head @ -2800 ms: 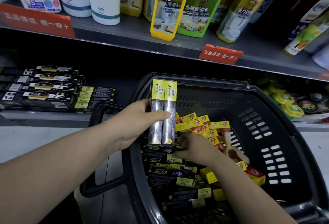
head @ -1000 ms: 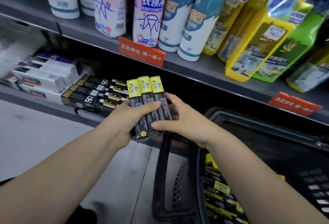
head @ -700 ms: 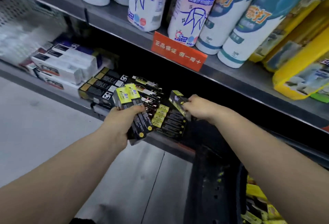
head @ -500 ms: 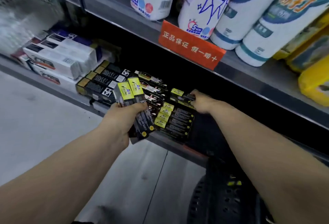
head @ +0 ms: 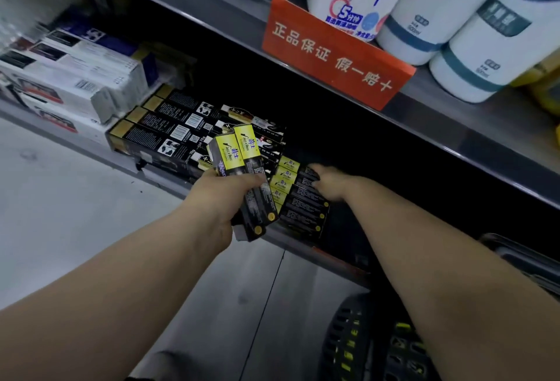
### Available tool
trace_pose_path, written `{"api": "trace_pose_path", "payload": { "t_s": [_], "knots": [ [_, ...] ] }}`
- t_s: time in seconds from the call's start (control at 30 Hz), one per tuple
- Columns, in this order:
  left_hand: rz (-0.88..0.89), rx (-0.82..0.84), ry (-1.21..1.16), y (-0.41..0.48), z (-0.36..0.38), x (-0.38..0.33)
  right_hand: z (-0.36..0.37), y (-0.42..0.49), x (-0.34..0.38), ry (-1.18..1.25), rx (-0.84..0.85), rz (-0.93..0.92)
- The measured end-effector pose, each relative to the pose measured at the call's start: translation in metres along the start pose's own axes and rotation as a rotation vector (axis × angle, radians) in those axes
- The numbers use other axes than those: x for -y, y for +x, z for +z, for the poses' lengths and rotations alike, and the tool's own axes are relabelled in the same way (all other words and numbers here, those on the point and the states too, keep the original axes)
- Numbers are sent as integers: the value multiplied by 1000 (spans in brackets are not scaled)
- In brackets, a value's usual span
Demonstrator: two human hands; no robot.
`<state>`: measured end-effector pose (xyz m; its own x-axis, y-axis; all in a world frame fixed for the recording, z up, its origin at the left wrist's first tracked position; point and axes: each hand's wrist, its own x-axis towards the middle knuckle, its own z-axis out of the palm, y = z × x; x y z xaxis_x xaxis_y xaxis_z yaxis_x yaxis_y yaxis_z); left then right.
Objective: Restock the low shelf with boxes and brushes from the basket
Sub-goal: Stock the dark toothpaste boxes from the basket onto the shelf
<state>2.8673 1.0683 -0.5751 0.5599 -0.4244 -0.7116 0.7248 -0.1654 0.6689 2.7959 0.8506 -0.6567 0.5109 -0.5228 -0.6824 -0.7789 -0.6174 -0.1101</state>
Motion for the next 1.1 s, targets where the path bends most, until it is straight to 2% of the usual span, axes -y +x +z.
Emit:
{"api": "trace_pose_path", "payload": {
  "t_s": [0.07,0.1,0.17,0.23,0.27,0.3,0.4,0.47,0.57,0.6,0.67,0.73,0.97,1.1],
  "knots": [
    [-1,-1,4,1,4,0,-8,-11,10,-119,-41,56],
    [-1,-2,0,1,5,0,-15,-22,20,-102,-65,31],
    [-2,3,-27,0,6,0,-35,-48,42,200,-27,-116],
    [-3,17,-55,-1,7,0,-45,-80,58,673,190,-227],
    [-2,28,-62,-1,8,-1,-46,-94,63,801,301,-274],
    [-4,46,-67,-2,9,-1,-46,-104,65,805,347,-321],
    [-27,137,-64,-7,11,0,-35,-116,62,593,203,-390],
    [-43,181,-22,-10,11,1,-36,-115,52,571,167,-367],
    [-41,107,16,-7,9,-4,-47,-101,34,544,141,-267],
    [-28,58,7,-5,7,-6,-51,-93,28,472,65,-219],
    [-3,-22,-22,-1,5,-10,-55,-71,16,149,-138,-107],
    [12,-23,-3,0,4,-11,-53,-49,4,-82,-246,-28],
    [-3,84,28,2,7,-7,-21,14,-7,-54,-268,-11],
    [-10,83,41,6,9,-5,-5,24,-5,21,-171,-65]
  ]
}}
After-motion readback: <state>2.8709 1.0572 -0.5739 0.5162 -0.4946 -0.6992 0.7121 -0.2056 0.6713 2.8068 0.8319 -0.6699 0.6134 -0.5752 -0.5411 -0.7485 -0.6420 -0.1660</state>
